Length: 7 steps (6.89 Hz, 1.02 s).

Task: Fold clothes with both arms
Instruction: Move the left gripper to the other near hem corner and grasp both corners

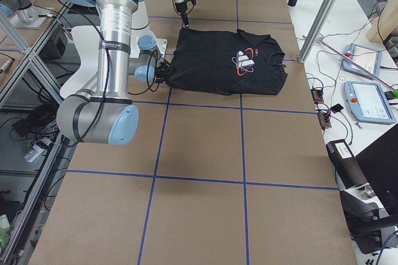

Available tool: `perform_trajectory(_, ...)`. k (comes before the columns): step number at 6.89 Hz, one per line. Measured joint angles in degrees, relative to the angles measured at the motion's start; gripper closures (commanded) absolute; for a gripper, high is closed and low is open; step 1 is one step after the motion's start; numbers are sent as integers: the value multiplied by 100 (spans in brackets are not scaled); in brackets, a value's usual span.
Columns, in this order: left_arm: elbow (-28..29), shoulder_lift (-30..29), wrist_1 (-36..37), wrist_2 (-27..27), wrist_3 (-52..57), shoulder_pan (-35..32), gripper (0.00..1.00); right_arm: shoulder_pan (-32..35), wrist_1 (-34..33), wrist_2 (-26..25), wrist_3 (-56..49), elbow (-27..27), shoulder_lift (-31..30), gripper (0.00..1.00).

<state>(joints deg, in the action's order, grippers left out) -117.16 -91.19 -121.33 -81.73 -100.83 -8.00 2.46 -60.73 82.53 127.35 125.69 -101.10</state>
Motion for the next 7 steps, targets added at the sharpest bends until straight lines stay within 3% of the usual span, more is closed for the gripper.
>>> perform_trajectory(2, 9, 2, 3, -11, -6, 63, 36, -5, 0, 0, 0, -6, 3, 100)
perform_trajectory(4, 36, 5, 10, -22, -7, 126, 50, -8, 0, 6, 0, -7, 3, 100)
perform_trajectory(7, 46, 13, 18, -51, -7, 148, 100, -9, 0, 9, -3, -1, 3, 100)
